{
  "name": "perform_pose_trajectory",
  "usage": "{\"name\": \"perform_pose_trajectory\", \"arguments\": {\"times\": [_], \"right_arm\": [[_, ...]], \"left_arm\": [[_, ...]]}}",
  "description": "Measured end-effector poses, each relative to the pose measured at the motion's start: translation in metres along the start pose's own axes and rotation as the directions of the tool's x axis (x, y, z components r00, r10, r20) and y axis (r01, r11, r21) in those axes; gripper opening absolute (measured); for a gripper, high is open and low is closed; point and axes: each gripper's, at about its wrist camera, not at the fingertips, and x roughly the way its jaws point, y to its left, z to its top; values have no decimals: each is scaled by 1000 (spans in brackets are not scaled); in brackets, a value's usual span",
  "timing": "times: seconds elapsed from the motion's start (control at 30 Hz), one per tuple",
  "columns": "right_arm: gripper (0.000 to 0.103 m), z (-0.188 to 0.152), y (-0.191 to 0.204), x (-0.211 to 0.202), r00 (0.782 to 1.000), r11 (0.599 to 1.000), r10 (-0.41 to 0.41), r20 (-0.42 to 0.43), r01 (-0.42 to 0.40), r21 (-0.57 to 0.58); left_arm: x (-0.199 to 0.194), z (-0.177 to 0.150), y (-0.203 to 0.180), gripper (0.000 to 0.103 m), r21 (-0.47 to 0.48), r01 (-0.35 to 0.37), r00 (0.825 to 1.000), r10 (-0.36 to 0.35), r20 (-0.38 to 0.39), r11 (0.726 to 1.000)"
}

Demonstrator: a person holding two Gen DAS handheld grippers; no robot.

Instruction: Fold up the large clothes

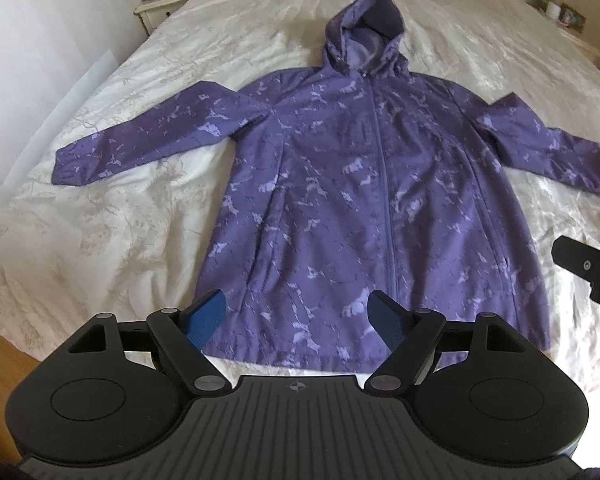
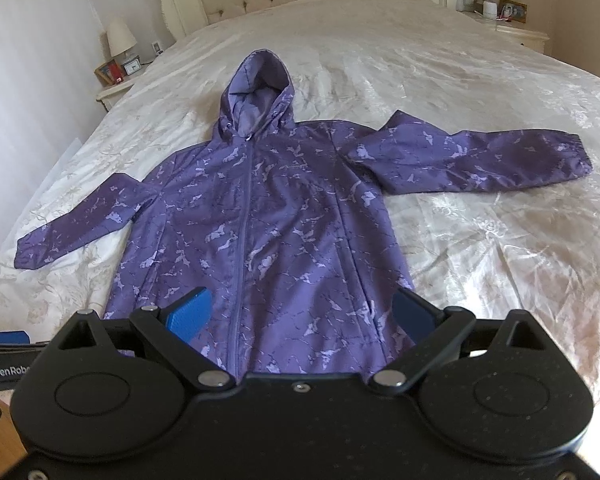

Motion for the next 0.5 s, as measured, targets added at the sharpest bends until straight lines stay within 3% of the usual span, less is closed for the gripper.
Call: {"name": "perform_pose_trajectory", "arguments": {"times": [0.27, 0.4, 0.5], "right_arm": [[97, 17, 13, 27, 1000, 1000, 17, -7, -17, 8], [97, 34, 25, 45, 1000, 1000, 20, 19, -21, 14], [97, 50, 37, 64, 999, 1000, 18, 48, -18, 4]], "left_arm": [[24, 23, 16, 76, -23, 37, 999, -36, 29, 999], [46, 45, 36, 76, -66, 127, 989, -122, 82, 990], [69, 64, 57, 76, -93, 210, 972, -198, 124, 973]]}}
